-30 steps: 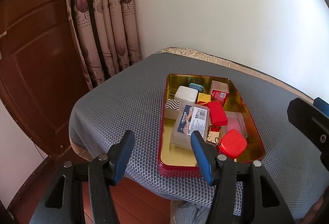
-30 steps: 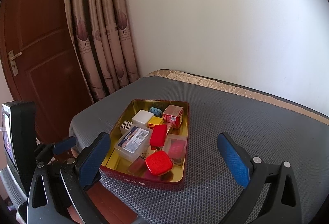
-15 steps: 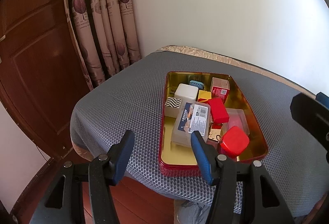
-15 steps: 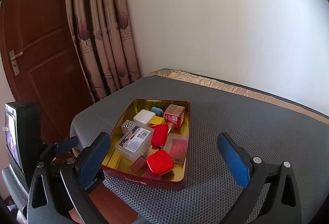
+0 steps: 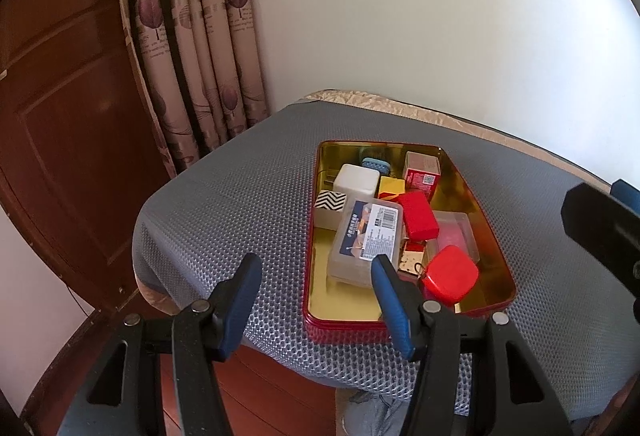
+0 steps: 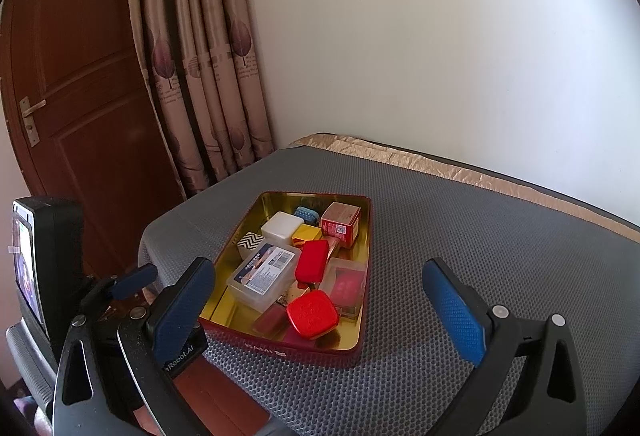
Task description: Organize rigid objects
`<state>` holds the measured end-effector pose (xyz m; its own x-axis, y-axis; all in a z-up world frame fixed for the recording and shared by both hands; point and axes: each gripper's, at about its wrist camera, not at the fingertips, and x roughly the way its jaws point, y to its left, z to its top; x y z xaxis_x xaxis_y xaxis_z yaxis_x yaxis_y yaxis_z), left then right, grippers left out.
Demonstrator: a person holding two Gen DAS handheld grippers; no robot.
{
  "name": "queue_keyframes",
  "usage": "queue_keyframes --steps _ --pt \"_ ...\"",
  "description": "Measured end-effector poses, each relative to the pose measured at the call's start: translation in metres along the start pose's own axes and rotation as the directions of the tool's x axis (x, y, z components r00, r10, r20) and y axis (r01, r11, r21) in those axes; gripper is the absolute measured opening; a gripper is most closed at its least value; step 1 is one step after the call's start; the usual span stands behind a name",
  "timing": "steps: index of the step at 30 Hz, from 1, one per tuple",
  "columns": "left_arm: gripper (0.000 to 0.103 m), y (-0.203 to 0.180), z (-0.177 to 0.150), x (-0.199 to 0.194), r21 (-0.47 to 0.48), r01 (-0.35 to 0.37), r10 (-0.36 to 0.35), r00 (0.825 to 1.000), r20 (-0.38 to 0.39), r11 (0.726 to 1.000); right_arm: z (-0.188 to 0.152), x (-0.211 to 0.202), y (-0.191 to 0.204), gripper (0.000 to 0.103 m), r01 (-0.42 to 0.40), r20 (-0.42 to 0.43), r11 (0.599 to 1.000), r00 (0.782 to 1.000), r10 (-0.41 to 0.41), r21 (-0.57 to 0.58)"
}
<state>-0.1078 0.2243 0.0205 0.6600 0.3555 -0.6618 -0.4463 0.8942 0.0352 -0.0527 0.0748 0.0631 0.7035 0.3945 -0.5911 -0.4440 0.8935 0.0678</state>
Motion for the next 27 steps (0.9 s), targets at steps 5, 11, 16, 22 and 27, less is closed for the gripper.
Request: queue_keyframes --steps 5,11,16,22,27 --pt "0.058 -0.003 -0.0003 0.0003 0.011 -0.006 0.006 1.0 -0.002 1.0 0.0001 -0.0022 0.0008 0.103 -0.001 0.003 1.0 1.0 0.001 -0.003" --pt "0.058 0.0007 0.0001 0.0031 -0.01 0.01 -0.01 1.0 -0.019 1.0 -0.0001 -0.0031 0.0012 0.103 -0.004 0.002 1.0 1.0 0.004 -0.001" --pt "0.058 0.0027 0.0009 0.0036 -0.019 0.032 -0.032 0.999 -0.019 0.999 -0.0004 -0.0037 0.0013 0.103 -0.005 0.003 1.0 1.0 0.005 -0.001" --pt "0.058 0.0016 0.0007 0.0043 -0.023 0.045 -0.046 0.999 -0.026 0.999 -0.0006 -0.0039 0.001 0.103 -0.006 0.004 1.0 1.0 0.006 0.002" --pt "0.058 0.0018 0.0004 0.0054 -0.026 0.045 -0.045 0.999 -0.027 0.999 -0.0006 -0.0052 0.0012 0.103 -0.008 0.005 1.0 1.0 0.008 0.001"
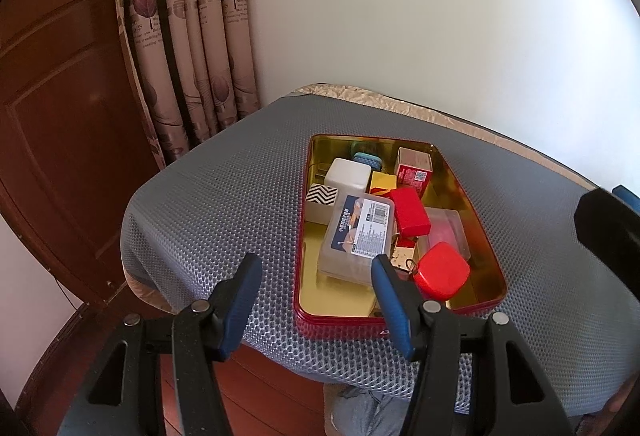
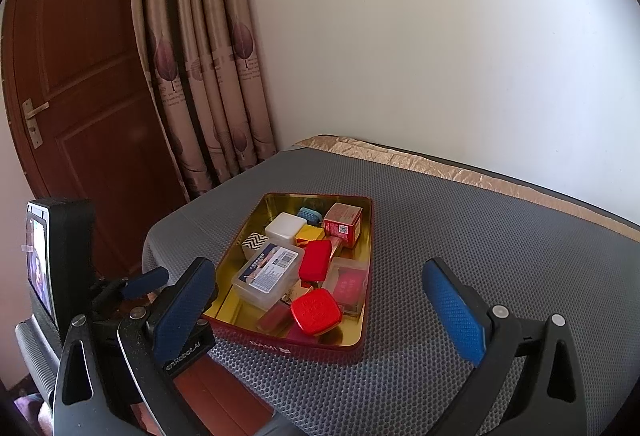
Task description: Organize rigid objects
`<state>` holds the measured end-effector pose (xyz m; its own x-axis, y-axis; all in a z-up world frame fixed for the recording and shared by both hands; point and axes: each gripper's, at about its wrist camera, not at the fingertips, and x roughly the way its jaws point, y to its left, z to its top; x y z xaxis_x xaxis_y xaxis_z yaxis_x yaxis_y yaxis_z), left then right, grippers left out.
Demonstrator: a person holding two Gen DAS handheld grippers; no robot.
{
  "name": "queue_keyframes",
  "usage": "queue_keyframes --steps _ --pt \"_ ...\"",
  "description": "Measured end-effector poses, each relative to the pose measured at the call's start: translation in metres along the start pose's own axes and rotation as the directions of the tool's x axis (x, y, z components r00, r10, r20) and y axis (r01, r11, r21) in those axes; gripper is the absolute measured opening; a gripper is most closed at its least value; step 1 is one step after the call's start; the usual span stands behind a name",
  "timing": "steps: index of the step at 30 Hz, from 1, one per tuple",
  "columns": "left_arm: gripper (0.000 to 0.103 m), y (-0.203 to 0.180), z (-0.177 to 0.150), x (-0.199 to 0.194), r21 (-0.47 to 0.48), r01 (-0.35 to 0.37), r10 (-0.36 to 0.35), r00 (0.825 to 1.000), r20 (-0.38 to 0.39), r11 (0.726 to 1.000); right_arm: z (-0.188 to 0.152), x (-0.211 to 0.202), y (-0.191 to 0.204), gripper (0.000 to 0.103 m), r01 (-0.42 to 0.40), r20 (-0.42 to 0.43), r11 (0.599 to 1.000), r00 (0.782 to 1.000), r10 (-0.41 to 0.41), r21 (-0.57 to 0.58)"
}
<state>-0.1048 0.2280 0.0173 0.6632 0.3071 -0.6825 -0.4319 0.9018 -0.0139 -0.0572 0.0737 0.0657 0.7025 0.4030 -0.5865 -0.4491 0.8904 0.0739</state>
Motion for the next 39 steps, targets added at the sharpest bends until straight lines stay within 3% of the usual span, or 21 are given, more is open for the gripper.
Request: queue_keyframes --steps 39 --pt "0.058 -0.0052 -0.0013 0.0008 0.035 0.017 -0.016 1.0 -0.011 0.999 0.004 -0.0094 0.0024 0.103 -0.01 0.008 1.0 1.0 0.01 -0.006"
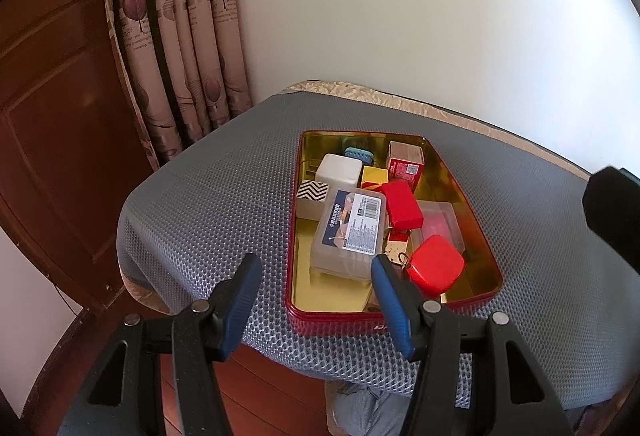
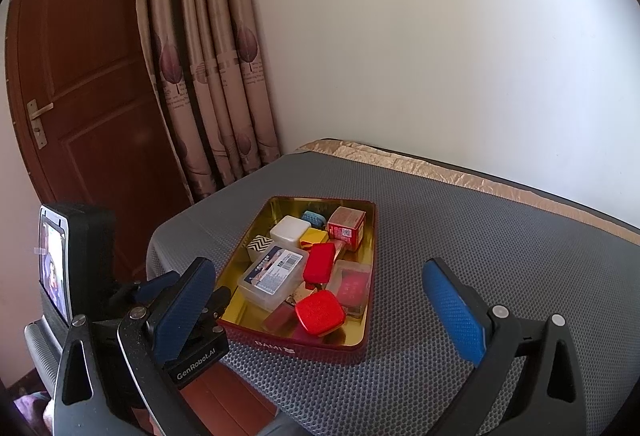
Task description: Organize rigid objects
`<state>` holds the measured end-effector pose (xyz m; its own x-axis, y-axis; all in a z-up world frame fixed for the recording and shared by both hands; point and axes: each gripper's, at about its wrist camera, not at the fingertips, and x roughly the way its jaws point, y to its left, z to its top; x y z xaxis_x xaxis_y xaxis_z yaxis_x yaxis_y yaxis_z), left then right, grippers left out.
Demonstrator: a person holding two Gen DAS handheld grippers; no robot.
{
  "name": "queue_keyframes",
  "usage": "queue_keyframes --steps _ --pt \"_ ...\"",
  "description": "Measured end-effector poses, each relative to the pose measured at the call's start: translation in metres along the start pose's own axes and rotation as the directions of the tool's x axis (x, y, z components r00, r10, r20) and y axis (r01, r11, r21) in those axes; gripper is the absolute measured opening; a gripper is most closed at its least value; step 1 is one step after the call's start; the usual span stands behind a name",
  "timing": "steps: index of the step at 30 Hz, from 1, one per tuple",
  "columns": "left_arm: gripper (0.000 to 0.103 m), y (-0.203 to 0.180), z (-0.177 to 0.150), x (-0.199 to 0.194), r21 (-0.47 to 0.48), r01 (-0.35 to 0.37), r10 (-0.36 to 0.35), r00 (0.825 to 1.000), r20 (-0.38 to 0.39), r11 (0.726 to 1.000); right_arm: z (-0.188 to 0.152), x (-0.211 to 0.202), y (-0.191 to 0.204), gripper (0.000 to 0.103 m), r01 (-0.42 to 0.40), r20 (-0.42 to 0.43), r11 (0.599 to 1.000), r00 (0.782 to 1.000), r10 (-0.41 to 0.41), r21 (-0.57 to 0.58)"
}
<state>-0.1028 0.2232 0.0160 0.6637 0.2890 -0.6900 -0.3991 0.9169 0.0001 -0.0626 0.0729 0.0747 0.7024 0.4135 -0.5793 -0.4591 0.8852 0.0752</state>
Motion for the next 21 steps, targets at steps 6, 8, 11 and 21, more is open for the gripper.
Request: queue_keyframes --steps 6,8,11,21 --pt "0.07 -0.004 -0.001 0.001 0.023 -0.001 0.001 1.0 -0.004 1.0 0.0 -0.002 -0.001 0.103 0.0 0.002 1.0 1.0 0.0 0.001" --pt "0.079 -0.006 -0.002 0.0 0.032 -0.015 0.015 1.0 0.007 0.999 0.0 -0.002 -0.002 0.103 0.0 0.003 1.0 1.0 0.0 0.0" --pt "0.082 -0.007 -0.004 -0.004 0.03 -0.011 0.01 0.999 0.034 0.999 0.001 -0.004 -0.005 0.103 0.004 0.007 1.0 1.0 -0.004 0.0" --pt "0.083 -0.007 -0.002 -0.017 0.033 -0.021 0.018 0.996 0.085 0.999 -0.009 -0.021 -0.099 0.103 0.247 0.026 0.968 0.968 -0.248 0.034"
